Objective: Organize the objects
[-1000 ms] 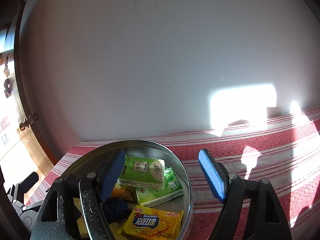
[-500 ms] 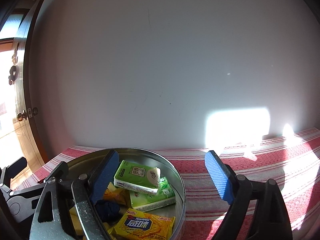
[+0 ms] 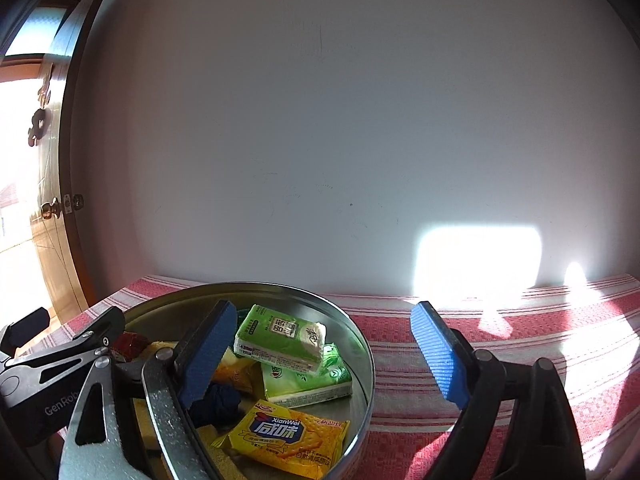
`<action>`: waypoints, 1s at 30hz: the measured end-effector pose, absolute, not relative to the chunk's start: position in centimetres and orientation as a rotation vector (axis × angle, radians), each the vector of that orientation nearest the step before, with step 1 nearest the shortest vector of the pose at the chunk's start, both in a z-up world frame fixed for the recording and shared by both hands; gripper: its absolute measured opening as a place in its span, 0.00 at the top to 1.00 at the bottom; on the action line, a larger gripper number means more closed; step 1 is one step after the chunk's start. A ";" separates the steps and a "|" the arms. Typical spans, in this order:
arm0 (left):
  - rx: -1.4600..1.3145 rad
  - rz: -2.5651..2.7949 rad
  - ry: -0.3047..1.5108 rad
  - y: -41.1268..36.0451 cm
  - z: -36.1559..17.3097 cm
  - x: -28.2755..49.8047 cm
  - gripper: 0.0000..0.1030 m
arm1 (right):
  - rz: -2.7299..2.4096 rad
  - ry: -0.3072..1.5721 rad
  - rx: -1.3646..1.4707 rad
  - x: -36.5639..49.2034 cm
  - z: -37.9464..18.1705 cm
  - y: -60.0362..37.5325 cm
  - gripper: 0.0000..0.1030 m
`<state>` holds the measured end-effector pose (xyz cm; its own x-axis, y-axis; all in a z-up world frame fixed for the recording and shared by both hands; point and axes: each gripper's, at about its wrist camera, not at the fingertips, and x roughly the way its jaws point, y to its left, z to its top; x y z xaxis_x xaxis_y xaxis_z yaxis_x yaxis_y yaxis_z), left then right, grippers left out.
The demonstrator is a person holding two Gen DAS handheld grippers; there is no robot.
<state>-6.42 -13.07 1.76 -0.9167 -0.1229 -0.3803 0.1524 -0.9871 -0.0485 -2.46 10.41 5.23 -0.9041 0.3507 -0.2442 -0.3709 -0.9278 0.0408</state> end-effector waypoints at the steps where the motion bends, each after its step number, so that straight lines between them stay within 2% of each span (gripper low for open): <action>1: 0.581 -2.942 0.114 -13.0 1.7 -6.3 0.00 | 2.752 0.115 -0.330 -2.3 5.2 10.3 0.12; 13: 0.527 -2.954 0.004 -11.6 1.1 -3.7 0.00 | 2.762 0.128 -0.325 -0.4 4.8 10.7 0.12; 22: 0.515 -2.922 0.066 -12.1 1.1 -2.2 0.00 | 2.776 0.111 -0.326 1.4 4.6 10.5 0.12; 30: 0.471 -2.929 0.022 -11.0 1.3 -1.0 0.00 | 2.770 0.152 -0.265 3.6 4.7 11.1 0.12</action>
